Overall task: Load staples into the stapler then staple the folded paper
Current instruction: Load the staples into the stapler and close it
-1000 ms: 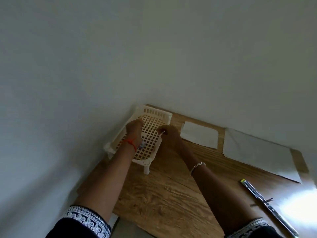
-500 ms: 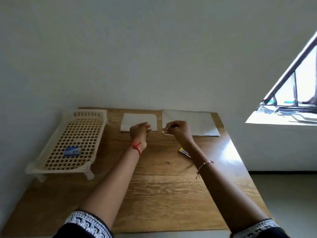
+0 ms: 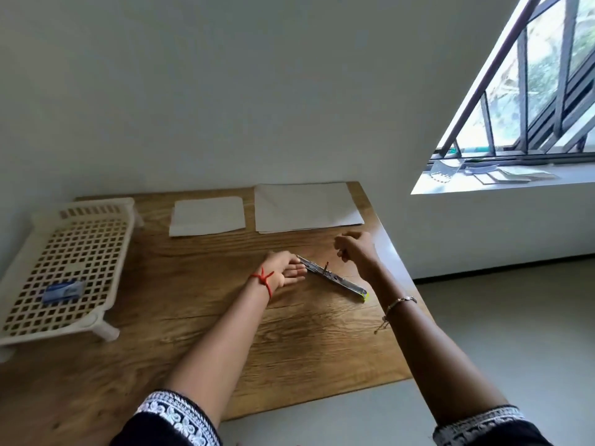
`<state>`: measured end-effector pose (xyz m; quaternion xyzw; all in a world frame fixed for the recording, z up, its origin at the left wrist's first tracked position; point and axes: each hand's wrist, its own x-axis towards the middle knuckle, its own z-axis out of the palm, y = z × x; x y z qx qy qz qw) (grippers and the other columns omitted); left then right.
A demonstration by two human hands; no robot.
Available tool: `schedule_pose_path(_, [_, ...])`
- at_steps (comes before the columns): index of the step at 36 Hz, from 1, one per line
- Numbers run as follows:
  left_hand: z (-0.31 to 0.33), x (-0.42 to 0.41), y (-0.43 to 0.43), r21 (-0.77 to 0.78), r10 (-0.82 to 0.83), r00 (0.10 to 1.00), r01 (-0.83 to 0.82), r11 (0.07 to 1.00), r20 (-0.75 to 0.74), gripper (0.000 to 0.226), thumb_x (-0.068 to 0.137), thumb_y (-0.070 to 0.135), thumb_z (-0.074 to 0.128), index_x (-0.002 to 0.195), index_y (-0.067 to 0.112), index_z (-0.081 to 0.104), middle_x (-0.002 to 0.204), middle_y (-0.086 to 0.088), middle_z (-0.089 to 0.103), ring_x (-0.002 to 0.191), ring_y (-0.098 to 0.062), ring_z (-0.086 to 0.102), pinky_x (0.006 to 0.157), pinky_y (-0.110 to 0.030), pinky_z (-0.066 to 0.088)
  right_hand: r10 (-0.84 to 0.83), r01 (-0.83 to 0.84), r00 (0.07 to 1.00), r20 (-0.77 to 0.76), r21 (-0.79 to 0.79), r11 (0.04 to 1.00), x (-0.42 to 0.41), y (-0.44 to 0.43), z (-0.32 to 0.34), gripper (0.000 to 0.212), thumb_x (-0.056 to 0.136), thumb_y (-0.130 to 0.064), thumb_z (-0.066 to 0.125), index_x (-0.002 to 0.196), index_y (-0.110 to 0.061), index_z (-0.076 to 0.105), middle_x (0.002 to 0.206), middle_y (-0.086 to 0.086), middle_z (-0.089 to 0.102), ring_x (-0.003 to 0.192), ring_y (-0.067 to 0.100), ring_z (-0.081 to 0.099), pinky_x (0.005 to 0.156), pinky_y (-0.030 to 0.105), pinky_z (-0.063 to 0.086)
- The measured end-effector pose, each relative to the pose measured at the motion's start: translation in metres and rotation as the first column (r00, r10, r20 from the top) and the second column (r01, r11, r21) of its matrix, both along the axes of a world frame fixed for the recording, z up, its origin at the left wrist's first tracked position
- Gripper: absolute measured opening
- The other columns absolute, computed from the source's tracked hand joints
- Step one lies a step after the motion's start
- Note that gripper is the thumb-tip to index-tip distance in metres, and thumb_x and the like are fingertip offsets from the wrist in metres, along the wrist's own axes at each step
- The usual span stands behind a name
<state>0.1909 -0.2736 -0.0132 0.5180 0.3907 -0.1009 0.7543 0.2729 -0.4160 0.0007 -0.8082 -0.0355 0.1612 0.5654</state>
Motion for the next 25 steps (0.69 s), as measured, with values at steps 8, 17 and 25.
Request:
schedule_pose_path(8, [-0.004, 0.000, -0.001, -0.022, -0.028, 0.998, 0.027, 0.999, -0.050, 0.019, 0.095, -0.001, 0.039, 0.081, 0.000, 0.052, 0.077, -0.015, 0.060, 0.072, -0.021, 0.063, 0.070, -0.038, 0.056, 0.368, -0.308, 0.925, 0.092, -0.386, 0.870, -0.011, 0.013, -0.001, 0.025, 0.069, -0.020, 0.077, 0.069, 0.003, 0.066, 0.059, 0.003, 0.052, 0.055, 0.010, 0.043, 0.044, 0.020, 0.029])
schedule_pose_path(17, [-0.007, -0.002, 0.007, -0.026, -0.055, 0.997, 0.053, 0.998, -0.060, 0.016, 0.095, 0.003, 0.042, 0.087, 0.000, 0.056, 0.082, -0.014, 0.062, 0.072, -0.021, 0.062, 0.082, -0.039, 0.051, 0.449, -0.278, 0.878, 0.165, -0.588, 0.759, -0.021, 0.026, -0.016, 0.026, 0.075, -0.017, 0.066, 0.089, 0.004, 0.063, 0.100, 0.023, 0.064, 0.098, 0.036, 0.056, 0.080, 0.037, 0.048])
schedule_pose_path(25, [-0.010, -0.008, 0.007, -0.065, -0.028, 1.000, 0.028, 0.998, -0.005, 0.026, 0.098, 0.003, 0.039, 0.118, -0.004, 0.053, 0.133, -0.024, 0.053, 0.126, -0.032, 0.052, 0.100, -0.045, 0.042, 0.318, -0.209, 0.935, 0.160, -0.474, 0.855, -0.024, 0.029, -0.023, 0.031, 0.070, -0.026, 0.074, 0.077, 0.002, 0.064, 0.082, 0.019, 0.066, 0.068, 0.022, 0.054, 0.057, 0.028, 0.038])
